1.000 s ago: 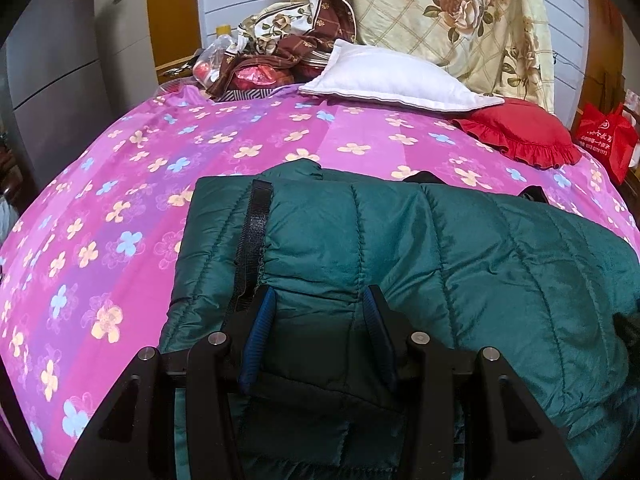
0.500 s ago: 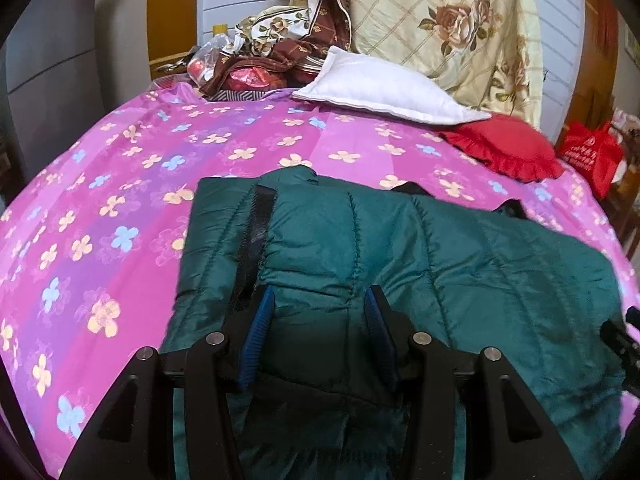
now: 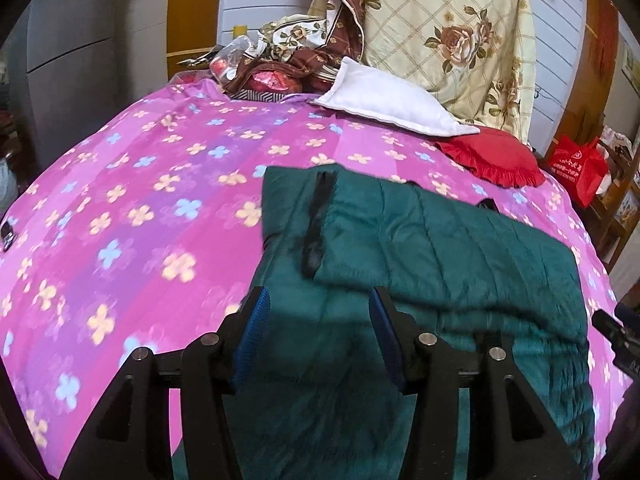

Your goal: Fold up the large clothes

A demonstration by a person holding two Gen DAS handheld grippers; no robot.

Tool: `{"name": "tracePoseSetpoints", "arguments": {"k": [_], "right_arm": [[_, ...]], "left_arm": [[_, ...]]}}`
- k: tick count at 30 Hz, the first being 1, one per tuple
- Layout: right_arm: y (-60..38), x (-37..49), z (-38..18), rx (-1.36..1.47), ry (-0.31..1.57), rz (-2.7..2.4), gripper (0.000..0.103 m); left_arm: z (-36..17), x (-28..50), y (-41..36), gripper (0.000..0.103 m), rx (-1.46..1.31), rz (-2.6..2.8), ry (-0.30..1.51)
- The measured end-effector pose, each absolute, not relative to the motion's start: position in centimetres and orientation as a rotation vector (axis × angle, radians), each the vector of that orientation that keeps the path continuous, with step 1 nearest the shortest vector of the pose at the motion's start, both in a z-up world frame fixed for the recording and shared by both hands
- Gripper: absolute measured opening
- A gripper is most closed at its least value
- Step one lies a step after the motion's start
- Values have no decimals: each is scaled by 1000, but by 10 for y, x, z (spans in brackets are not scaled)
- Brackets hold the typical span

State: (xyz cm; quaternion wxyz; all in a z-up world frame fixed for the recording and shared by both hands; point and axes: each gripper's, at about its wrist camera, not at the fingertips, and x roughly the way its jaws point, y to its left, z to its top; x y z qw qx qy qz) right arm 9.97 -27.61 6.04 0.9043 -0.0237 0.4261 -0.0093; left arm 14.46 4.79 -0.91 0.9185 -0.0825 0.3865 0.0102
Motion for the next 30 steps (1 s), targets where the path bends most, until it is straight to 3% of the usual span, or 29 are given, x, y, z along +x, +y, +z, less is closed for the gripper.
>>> {"name": "tracePoseSetpoints", "arguments": {"k": [30], "right_arm": [[-269,-32,61,-36,919,42,91]], "left_arm": [[-28,17,58,33,-29,-36,857]]}}
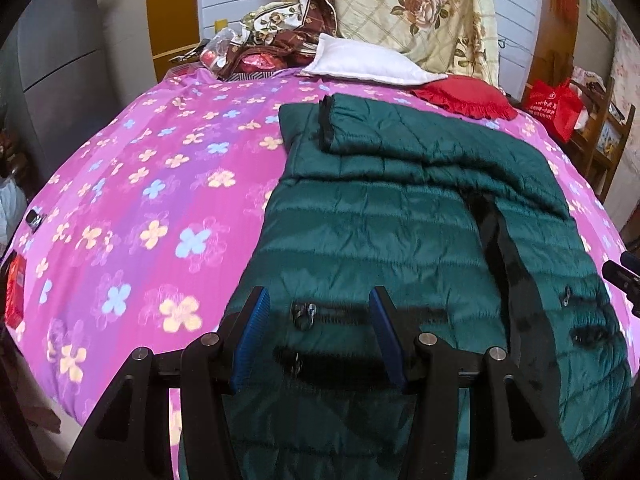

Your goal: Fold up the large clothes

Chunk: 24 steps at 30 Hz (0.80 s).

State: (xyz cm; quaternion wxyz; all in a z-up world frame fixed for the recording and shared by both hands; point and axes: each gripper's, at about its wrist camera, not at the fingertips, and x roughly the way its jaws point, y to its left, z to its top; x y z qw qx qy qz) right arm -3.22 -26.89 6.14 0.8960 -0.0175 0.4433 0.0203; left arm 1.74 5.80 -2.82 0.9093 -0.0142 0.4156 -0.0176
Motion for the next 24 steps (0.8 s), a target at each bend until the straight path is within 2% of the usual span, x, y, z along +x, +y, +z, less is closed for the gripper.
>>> {"name": "tracePoseSetpoints", "arguments": {"k": [24], "right_arm": [[-272,-72,49,49,975,38,91]], "left_arm": [[-50,-23,83,33,-114,-31,920]]}}
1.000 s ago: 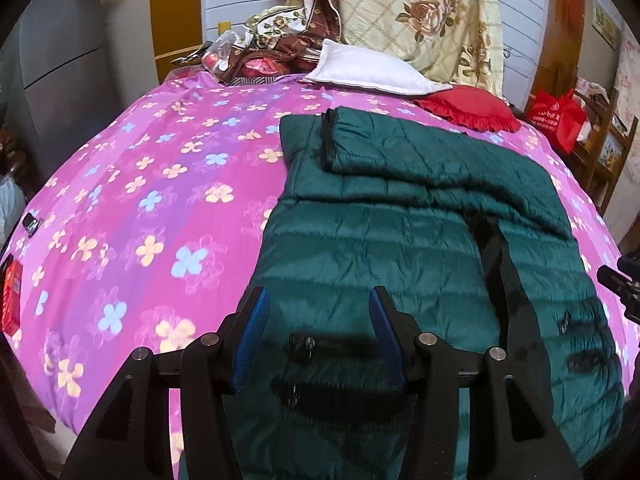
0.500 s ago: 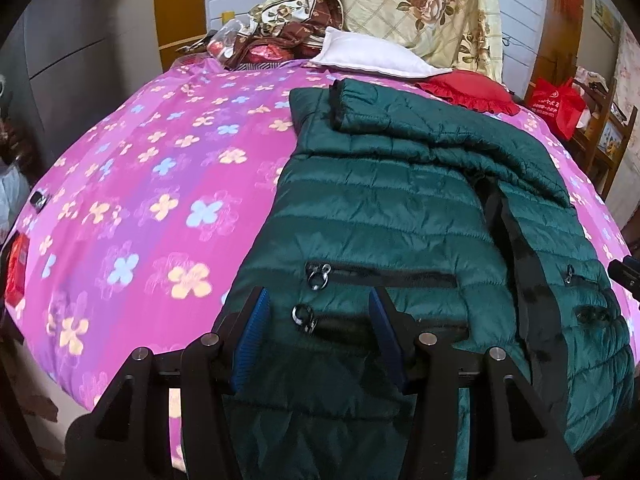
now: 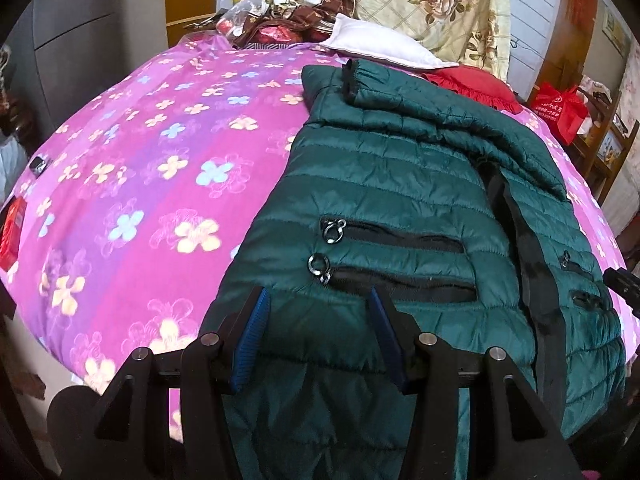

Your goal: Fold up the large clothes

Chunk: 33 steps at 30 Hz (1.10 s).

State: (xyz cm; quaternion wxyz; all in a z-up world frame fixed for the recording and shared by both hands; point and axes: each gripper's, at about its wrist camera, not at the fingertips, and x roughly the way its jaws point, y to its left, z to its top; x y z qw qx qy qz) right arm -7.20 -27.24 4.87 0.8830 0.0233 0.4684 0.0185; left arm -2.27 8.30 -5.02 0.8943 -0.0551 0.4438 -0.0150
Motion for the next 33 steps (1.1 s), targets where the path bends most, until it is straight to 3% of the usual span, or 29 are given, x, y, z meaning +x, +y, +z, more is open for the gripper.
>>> {"name": "tracePoseSetpoints", "arguments": {"k": [23,27,33], "right_arm": [[-325,-140,33,134,1111,79,91],[-336,-149,26,174,1137,100,91],[-342,-156,16,215,1171,138,91]], "left_arm": [[-54,-53,127,39,-212,-121,1026],[-57,-58,135,48,-231,-136,1044],[-69,-58,137,50,-226,-126,1088]]}}
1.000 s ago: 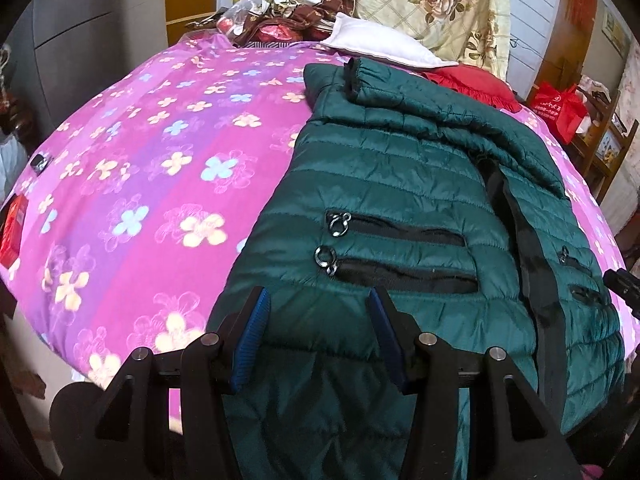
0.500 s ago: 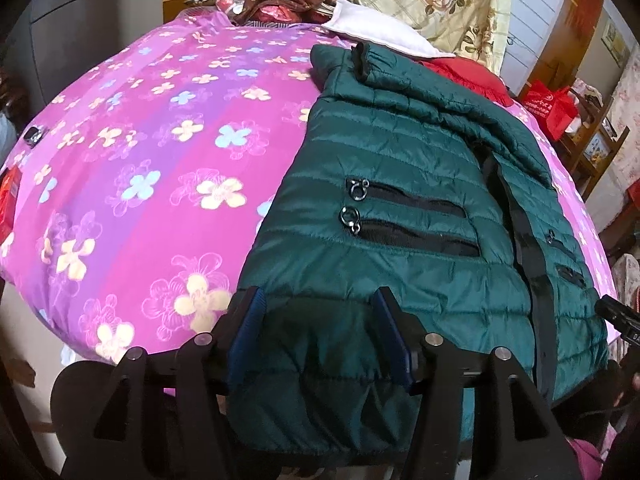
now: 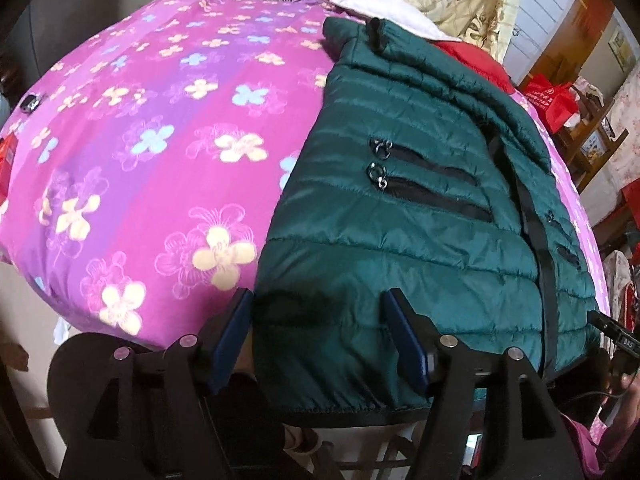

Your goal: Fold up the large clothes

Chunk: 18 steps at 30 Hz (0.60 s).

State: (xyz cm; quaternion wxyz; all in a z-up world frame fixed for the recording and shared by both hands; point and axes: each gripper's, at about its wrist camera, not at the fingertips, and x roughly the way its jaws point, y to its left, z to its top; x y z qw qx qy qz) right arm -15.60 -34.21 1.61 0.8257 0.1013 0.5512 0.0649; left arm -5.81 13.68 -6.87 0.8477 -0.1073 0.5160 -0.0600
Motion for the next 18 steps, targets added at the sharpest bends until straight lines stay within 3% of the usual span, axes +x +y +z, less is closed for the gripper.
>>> {"name": "tracePoseSetpoints", "arguments": {"k": [18], "right_arm": [[-325,-157,6,248,1173,292,93]], "left_arm": [[-77,-56,133,50,-214,-106,1126]]}}
